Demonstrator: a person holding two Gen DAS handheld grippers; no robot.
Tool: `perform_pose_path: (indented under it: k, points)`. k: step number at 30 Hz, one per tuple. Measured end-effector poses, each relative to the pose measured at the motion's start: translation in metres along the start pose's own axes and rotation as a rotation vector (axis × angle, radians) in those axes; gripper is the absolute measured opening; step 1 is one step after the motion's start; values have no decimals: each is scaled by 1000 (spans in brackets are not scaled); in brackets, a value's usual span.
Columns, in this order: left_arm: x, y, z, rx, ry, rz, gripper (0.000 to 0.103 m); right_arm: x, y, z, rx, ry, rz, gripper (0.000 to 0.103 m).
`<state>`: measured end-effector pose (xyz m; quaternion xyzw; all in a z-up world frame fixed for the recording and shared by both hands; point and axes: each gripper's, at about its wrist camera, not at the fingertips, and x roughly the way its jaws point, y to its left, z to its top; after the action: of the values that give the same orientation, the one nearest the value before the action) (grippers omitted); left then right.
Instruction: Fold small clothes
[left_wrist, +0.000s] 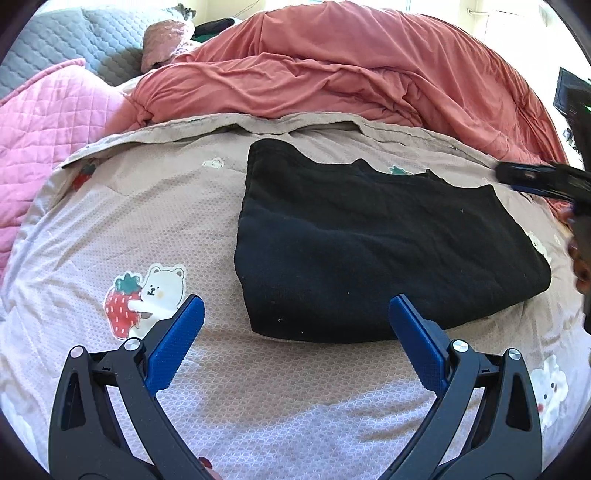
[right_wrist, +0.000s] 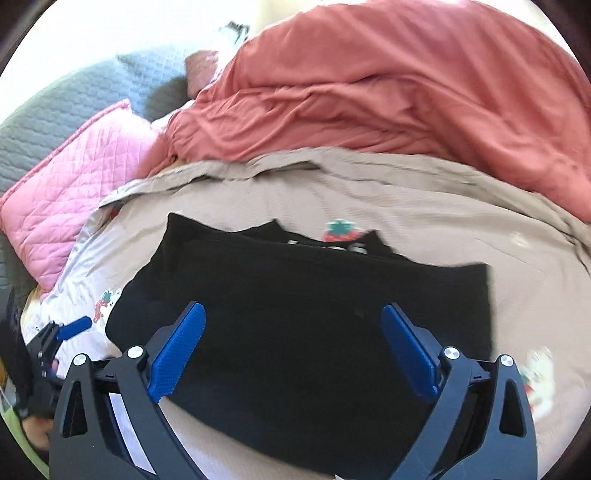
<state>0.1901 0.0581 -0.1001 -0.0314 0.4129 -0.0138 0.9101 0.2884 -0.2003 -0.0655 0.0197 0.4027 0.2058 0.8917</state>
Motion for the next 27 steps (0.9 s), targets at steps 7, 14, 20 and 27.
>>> perform_pose_path:
  k: [7,14,20,27]
  points:
    - [-2,-2,0,2,9,17,94,-46,-50,-47,134,-11,-61,96]
    - [-2,1,-3,-40,39,-8,94,-58,-87,-90,214,21,-141,96]
    - [12,25,-1,-253,113,-139,94,-54,-104,-109,314,37,-101,96]
    - [48,45,3,-342,204,-107,94,-31,-118,-115,431,80,-73,96]
